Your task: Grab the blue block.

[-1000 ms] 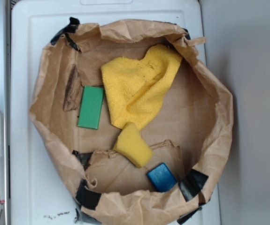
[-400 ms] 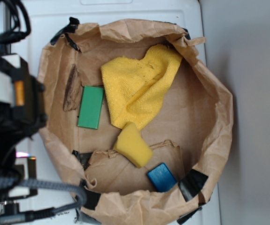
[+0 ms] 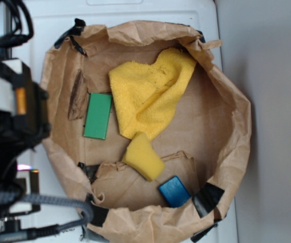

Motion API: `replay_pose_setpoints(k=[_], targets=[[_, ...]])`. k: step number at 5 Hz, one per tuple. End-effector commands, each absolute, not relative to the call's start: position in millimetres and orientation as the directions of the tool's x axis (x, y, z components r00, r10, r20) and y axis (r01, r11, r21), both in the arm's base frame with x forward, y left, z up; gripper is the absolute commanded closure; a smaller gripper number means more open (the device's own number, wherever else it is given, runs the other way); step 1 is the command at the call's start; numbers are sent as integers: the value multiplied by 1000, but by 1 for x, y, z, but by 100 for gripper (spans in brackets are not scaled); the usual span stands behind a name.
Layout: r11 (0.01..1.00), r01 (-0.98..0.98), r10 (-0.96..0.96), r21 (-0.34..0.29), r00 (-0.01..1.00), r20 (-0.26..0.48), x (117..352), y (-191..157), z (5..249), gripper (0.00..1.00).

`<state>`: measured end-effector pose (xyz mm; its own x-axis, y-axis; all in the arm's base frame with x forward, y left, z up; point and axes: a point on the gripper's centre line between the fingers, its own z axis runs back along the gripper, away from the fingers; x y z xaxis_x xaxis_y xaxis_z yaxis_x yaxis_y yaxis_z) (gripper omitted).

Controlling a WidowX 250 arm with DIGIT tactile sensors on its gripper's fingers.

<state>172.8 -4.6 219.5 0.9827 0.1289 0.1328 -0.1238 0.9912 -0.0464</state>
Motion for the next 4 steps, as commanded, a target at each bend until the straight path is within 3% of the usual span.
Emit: replay_pose_setpoints(k=[1,2,3,4], targets=[[997,-52,64,-60,976,208,215,9,216,0],[991,11,16,-133,980,200,249,29,210,0],[960,217,-182,-176,963,198,266,27,191,0],[870,447,-407,-208,889,207,268,19,175,0]])
